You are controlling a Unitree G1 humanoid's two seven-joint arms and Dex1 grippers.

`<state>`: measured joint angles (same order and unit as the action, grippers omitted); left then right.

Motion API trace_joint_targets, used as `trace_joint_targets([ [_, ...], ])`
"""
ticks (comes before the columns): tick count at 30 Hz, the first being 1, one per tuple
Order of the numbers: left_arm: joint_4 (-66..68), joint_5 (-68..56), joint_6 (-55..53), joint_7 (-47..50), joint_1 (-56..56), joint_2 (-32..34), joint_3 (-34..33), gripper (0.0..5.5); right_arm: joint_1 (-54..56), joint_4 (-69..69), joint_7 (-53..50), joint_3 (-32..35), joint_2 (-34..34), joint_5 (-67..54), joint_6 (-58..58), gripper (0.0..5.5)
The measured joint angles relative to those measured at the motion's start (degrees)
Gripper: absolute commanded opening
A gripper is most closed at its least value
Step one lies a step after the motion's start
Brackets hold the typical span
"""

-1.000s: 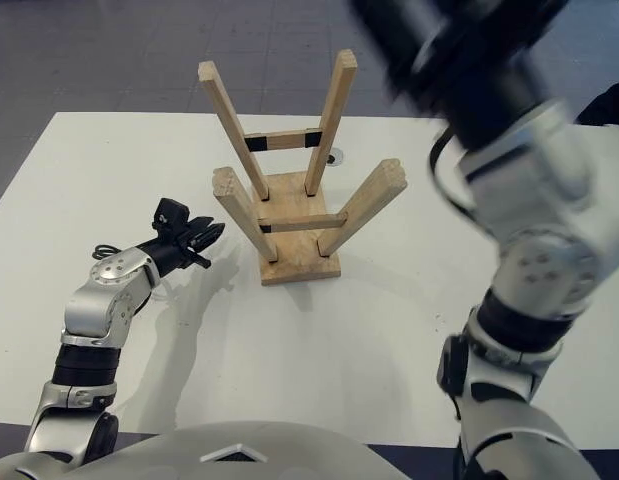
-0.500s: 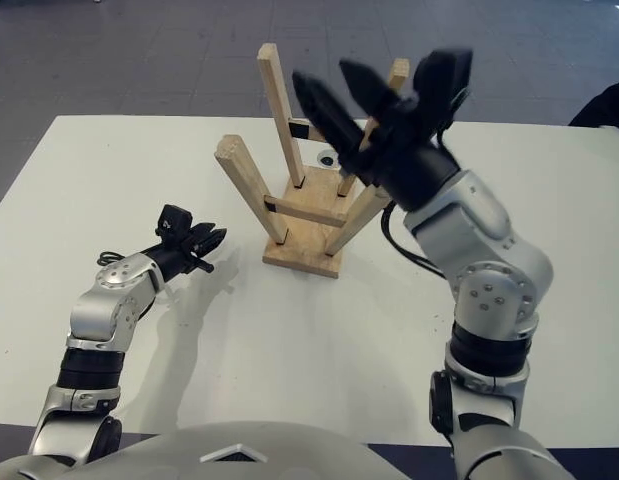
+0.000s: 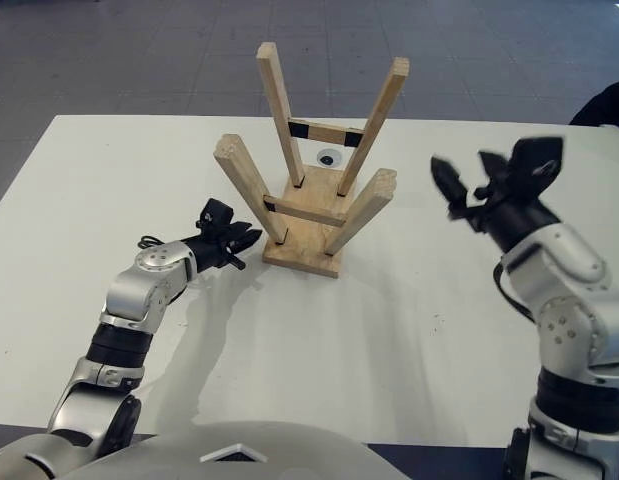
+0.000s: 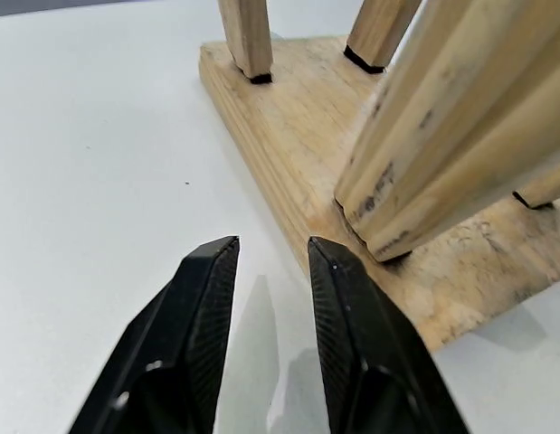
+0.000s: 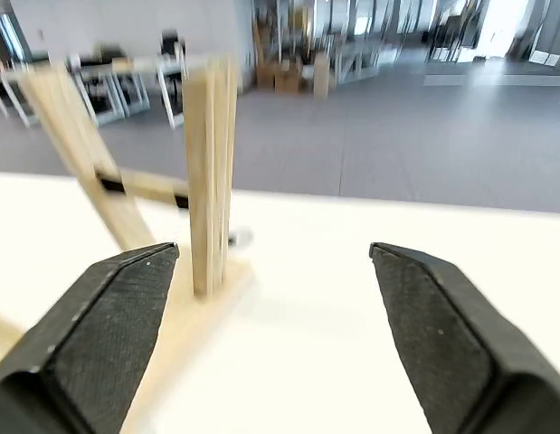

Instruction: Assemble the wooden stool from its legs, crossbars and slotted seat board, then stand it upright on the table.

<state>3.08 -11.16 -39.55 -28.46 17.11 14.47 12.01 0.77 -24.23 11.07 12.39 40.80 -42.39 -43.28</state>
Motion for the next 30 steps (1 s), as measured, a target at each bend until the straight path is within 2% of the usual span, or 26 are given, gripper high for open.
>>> trace_joint_targets([
  [2, -1.80, 0.14, -4.22, -1.81, -0.07, 1.56, 2.47, 1.41, -3.43, -1.56, 2.17, -5.04, 0.32, 2.05, -1.77, 3.90],
  [5, -6.36, -1.30, -7.09, -3.21, -0.22, 1.11, 3.81, 1.41, -5.41, -2.96, 3.75, -7.99, -0.07, 3.61, -2.73, 3.90],
  [10, -17.39, -10.12, -3.91, -8.54, 2.10, -6.09, 4.51, 1.41, -10.56, -4.37, 7.36, -9.04, -0.08, 3.55, -6.34, 3.90],
  [12, -19.26, -11.89, -2.81, -9.16, 1.96, -6.84, 4.47, 1.41, -10.54, -6.94, 8.19, -8.64, -1.89, -0.53, -8.82, 3.90],
  [14, -22.14, -14.00, -3.99, -10.56, -0.27, -3.62, 2.82, 1.41, -9.07, -9.77, 7.66, -8.91, -4.99, -4.09, -10.86, 3.90],
  [18, -25.44, -16.30, -7.60, -18.36, -6.91, 13.85, -4.37, 1.41, -2.99, -12.25, 4.75, -12.16, -10.38, -5.54, -12.47, 3.90],
  [20, -23.57, -16.11, -6.47, -20.48, -7.77, 17.85, -6.11, 1.41, 0.58, -10.08, 4.25, -14.73, -12.09, -3.31, -11.84, 3.90],
  [23, -15.18, -13.00, -2.72, -17.89, -6.59, 19.89, -10.20, 1.41, 5.91, -3.68, 4.30, -20.05, -15.04, 3.70, -8.07, 3.90],
  [26, -9.80, -11.02, -0.25, -12.82, -4.11, 17.06, -11.80, 1.41, 10.00, 3.79, 4.97, -25.56, -18.00, 11.21, -2.95, 3.90],
  [30, -8.96, -10.43, 1.47, -11.25, -4.30, 15.45, -11.63, 1.41, 13.91, 13.43, 6.89, -29.86, -20.77, 18.99, 4.53, 3.90],
])
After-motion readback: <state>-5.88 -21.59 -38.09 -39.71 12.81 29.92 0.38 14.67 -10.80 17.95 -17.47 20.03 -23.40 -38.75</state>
